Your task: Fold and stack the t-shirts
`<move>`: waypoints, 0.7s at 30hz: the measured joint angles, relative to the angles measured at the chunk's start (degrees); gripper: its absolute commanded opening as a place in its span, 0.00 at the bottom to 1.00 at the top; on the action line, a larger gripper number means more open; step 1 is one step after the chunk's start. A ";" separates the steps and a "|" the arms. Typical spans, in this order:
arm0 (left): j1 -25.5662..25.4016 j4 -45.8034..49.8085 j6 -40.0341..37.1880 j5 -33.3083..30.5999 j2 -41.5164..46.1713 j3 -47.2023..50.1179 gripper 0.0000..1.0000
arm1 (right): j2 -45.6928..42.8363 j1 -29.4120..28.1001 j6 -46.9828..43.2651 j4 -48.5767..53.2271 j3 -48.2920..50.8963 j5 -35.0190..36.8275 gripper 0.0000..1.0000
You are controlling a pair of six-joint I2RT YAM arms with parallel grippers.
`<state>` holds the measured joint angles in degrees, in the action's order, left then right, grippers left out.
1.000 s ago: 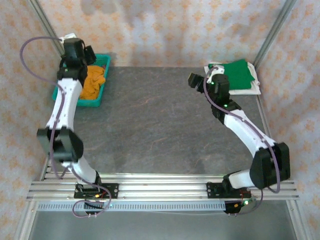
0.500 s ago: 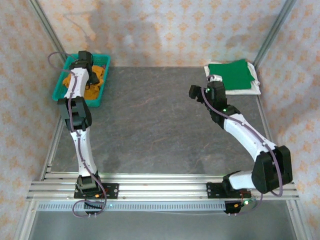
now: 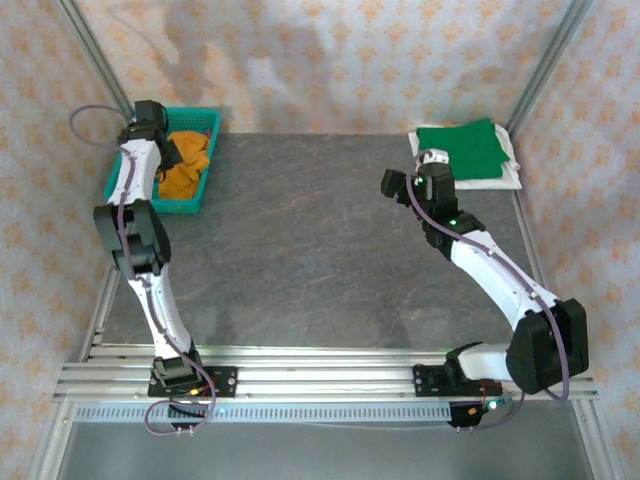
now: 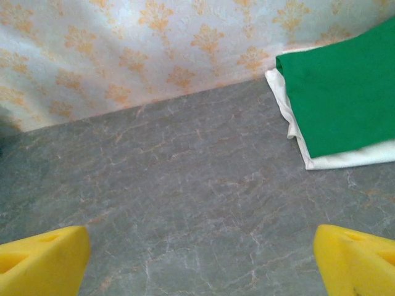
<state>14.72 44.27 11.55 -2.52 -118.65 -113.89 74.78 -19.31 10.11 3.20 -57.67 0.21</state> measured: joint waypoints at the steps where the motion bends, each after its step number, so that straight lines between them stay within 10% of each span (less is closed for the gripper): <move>1: -0.22 -0.70 0.15 0.00 4.07 1.09 0.00 | 0.07 0.00 0.22 -0.04 -0.35 -0.02 0.93; 6: -4.44 -6.14 -0.55 -2.91 21.31 0.46 0.06 | 0.37 0.02 1.09 -1.07 -0.85 -0.79 0.92; 11: -3.80 -5.31 -0.70 -2.73 20.79 -8.66 0.86 | 1.81 0.00 2.80 -1.73 -1.20 -2.60 0.92; 21: 0.44 1.64 -0.33 -3.30 -11.41 -10.75 1.00 | 2.21 0.00 4.48 -1.73 -1.05 -5.40 0.92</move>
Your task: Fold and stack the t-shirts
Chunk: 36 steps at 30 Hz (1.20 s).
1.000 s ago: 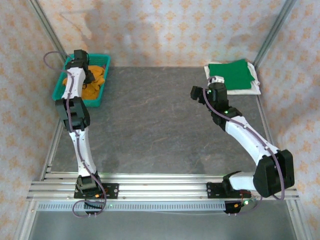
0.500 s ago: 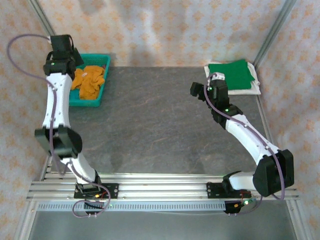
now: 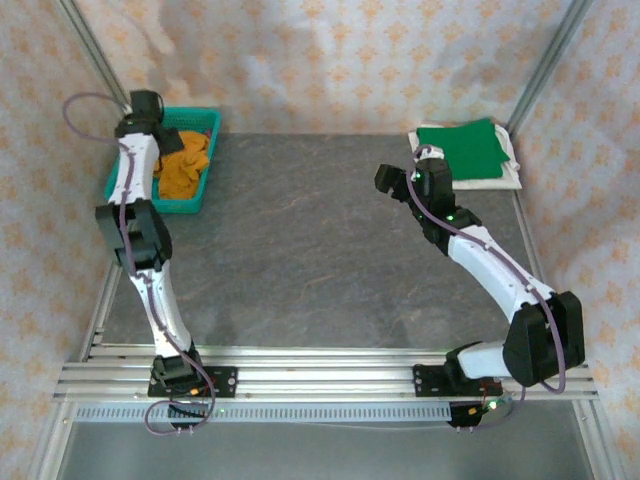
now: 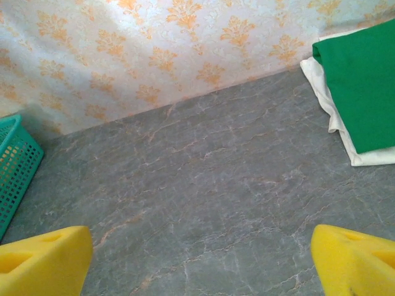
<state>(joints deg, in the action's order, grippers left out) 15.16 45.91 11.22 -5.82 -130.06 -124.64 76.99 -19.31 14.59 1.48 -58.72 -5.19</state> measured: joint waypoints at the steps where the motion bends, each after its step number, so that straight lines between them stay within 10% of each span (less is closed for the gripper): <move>1: 0.00 0.96 0.17 0.24 -2.54 -0.11 1.00 | -0.09 0.00 0.00 0.02 0.11 -0.20 0.92; 5: 0.00 4.94 0.31 0.81 -9.18 -5.77 0.88 | -0.35 0.00 -0.02 0.24 0.63 -0.42 0.92; 8: 0.00 5.42 0.26 0.94 -9.99 -8.26 0.36 | -0.44 0.00 -0.04 0.24 0.66 -0.42 0.92; 12: -0.04 5.33 0.26 1.01 -9.90 -9.46 0.06 | -0.46 0.00 -0.04 0.26 0.66 -0.42 0.92; 26: -3.10 1.18 -0.37 1.95 21.86 -2.69 0.00 | 2.01 -0.04 0.35 -0.22 -0.57 -1.86 0.92; 36: -17.42 -1.36 -0.33 9.57 40.26 -4.52 0.00 | 1.77 -0.04 0.37 -0.24 -2.23 -1.55 0.92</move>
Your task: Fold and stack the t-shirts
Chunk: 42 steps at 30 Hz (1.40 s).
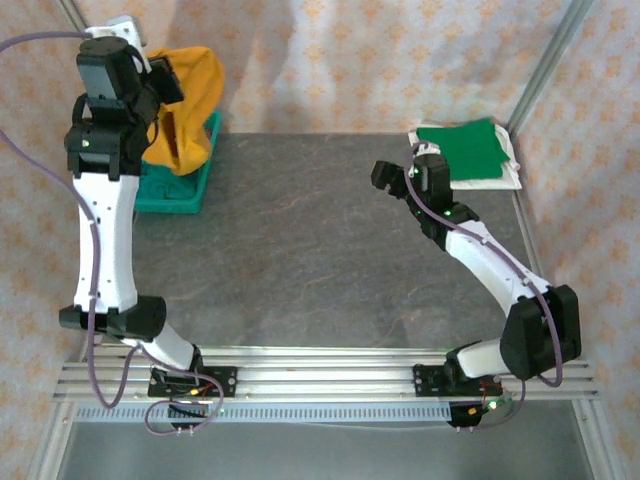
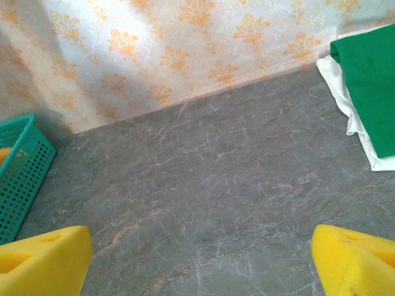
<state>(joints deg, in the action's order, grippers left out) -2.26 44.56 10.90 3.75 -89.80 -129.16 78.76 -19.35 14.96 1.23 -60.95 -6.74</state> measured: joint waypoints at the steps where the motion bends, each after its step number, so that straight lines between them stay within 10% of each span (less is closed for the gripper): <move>1: -1.81 -0.07 -0.02 0.68 1.38 0.61 0.00 | -0.31 0.00 0.02 0.04 0.00 0.17 0.92; 9: -16.55 -5.84 -0.61 6.19 17.99 12.35 0.00 | -5.90 0.00 -0.66 0.68 -0.17 3.04 0.92; 26: -17.46 -18.21 1.25 5.20 8.35 24.11 0.00 | -10.71 0.00 0.87 1.92 0.81 9.62 0.91; 29: -14.16 -19.50 1.09 3.65 -1.27 27.28 0.42 | -8.52 0.00 1.38 2.01 0.85 9.57 0.91; 31: -11.72 -19.34 1.11 1.66 -7.85 26.99 0.52 | -6.93 0.00 1.64 2.16 1.03 9.20 0.91; 35: -8.35 -17.38 1.05 -2.86 -13.86 30.05 0.55 | -4.22 -0.48 1.92 2.49 2.27 6.08 0.89; 42: -12.02 -18.23 1.29 -4.79 4.11 53.48 0.57 | -3.78 -16.63 -4.42 4.50 8.98 3.80 0.87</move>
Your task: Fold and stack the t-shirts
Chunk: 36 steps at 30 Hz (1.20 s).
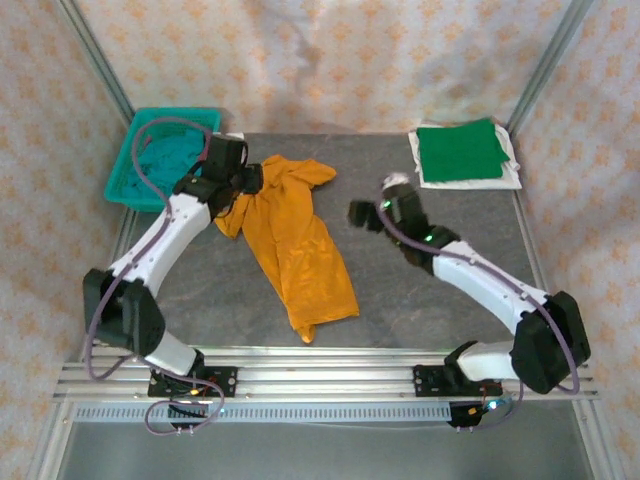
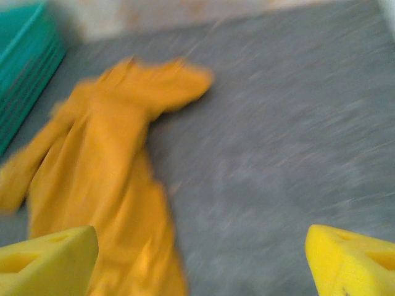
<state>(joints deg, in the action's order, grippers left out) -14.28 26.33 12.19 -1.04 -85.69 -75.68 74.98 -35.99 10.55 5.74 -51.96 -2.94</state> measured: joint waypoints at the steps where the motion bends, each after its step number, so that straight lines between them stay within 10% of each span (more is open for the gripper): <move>1: 0.00 -0.09 0.02 -0.35 1.01 1.33 0.59 | 0.00 -3.37 -1.22 0.02 1.03 -0.09 0.87; 6: 4.04 -0.28 2.10 -1.84 -1.49 9.20 0.61 | 3.43 -19.63 -5.99 -0.11 3.17 -1.18 0.87; 15: 7.02 -0.26 5.40 0.20 -9.73 13.44 0.60 | 20.81 -31.01 -8.92 4.26 -4.76 -3.02 0.75; 21: 6.99 -1.75 6.05 0.81 -9.73 13.81 0.59 | 24.96 -32.61 -10.40 7.15 -5.53 -3.76 0.49; 26: 7.30 -2.67 6.91 1.27 -9.73 15.02 0.59 | 25.79 -32.61 -11.87 8.04 -6.05 -4.02 0.09; 36: 8.46 -3.74 7.91 2.08 -9.70 17.27 0.55 | 24.30 -30.27 -12.33 8.57 -6.43 -6.88 0.00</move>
<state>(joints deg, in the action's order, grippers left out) -5.82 22.59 20.10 1.04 -95.39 -58.41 99.29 -66.26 -1.78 14.31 -58.39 -9.82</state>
